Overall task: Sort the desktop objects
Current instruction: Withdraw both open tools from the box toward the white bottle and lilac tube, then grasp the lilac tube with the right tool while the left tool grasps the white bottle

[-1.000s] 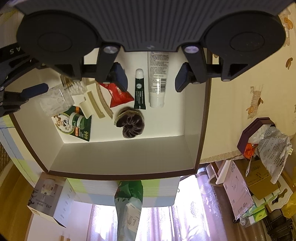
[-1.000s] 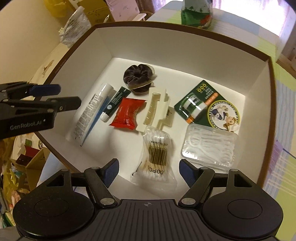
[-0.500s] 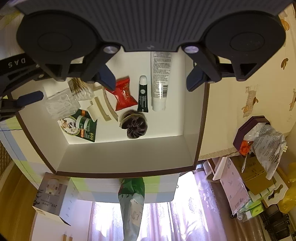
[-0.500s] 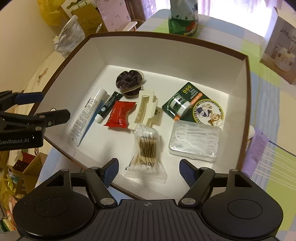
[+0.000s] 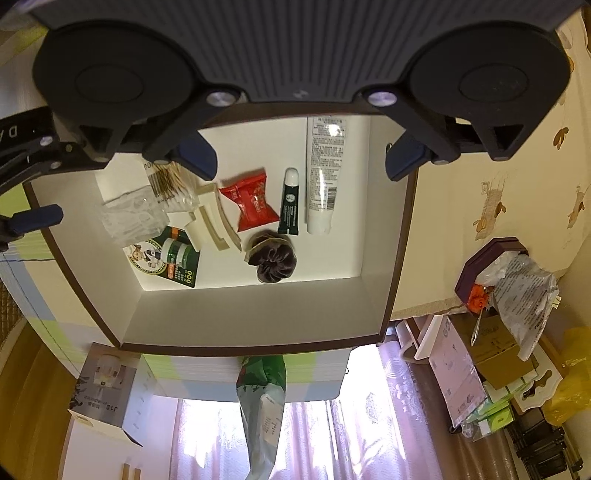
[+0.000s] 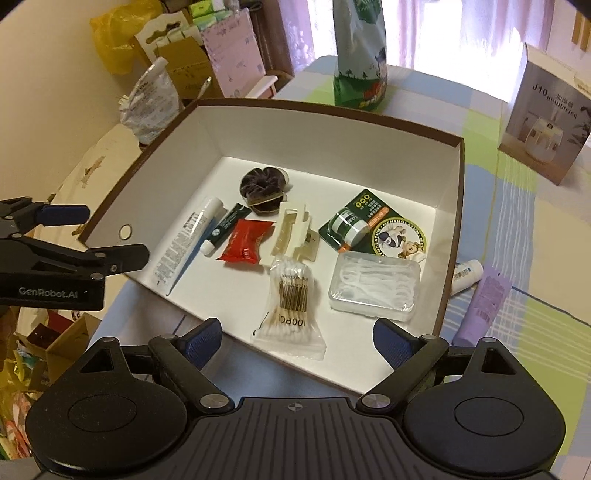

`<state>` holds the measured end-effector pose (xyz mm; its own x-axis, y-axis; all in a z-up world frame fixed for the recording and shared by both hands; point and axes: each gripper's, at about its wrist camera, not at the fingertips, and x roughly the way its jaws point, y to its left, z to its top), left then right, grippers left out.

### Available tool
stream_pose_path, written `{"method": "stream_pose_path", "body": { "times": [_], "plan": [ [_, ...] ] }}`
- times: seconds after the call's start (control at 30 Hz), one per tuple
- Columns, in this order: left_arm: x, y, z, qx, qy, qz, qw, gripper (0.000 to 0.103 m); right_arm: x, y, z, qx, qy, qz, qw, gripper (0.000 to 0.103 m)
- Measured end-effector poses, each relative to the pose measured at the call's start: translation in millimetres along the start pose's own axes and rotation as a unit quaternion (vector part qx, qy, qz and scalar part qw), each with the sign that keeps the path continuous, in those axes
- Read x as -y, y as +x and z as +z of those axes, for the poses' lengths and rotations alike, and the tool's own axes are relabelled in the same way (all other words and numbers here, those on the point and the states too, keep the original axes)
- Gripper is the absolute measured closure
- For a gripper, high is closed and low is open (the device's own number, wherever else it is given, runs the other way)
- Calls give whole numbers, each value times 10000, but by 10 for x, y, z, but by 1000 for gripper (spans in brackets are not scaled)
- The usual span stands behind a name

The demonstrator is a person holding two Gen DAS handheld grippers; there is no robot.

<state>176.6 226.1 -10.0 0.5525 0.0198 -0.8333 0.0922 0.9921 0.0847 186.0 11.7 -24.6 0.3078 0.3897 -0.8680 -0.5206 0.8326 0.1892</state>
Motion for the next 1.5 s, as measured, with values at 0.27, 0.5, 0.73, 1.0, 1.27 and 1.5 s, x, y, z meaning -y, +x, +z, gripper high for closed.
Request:
{"method": "stream_pose_path", "body": {
  "times": [0.27, 0.5, 0.73, 1.0, 1.27, 1.5],
  "plan": [
    [146, -138, -66, 35, 21, 0, 10000, 4, 48, -258, -148, 280, -21, 45, 9996, 9],
    [314, -211, -94, 63, 6, 43, 10000, 4, 286, -514, -296, 522, 122, 16, 9986, 9],
    [580, -221, -33, 84, 71, -6, 9999, 4, 665, -687, -470, 607, 449, -192, 9970, 9],
    [883, -137, 127, 100, 317, -129, 9994, 4, 1114, -756, -625, 653, 891, -513, 9926, 9],
    [978, 116, 390, 47, 543, -225, 9983, 4, 1478, -504, -653, 567, 1405, -805, 9852, 9],
    [921, 450, 572, -163, 639, -289, 9974, 4, 1650, -110, -559, 434, 1685, -874, 9809, 9]
  ]
}}
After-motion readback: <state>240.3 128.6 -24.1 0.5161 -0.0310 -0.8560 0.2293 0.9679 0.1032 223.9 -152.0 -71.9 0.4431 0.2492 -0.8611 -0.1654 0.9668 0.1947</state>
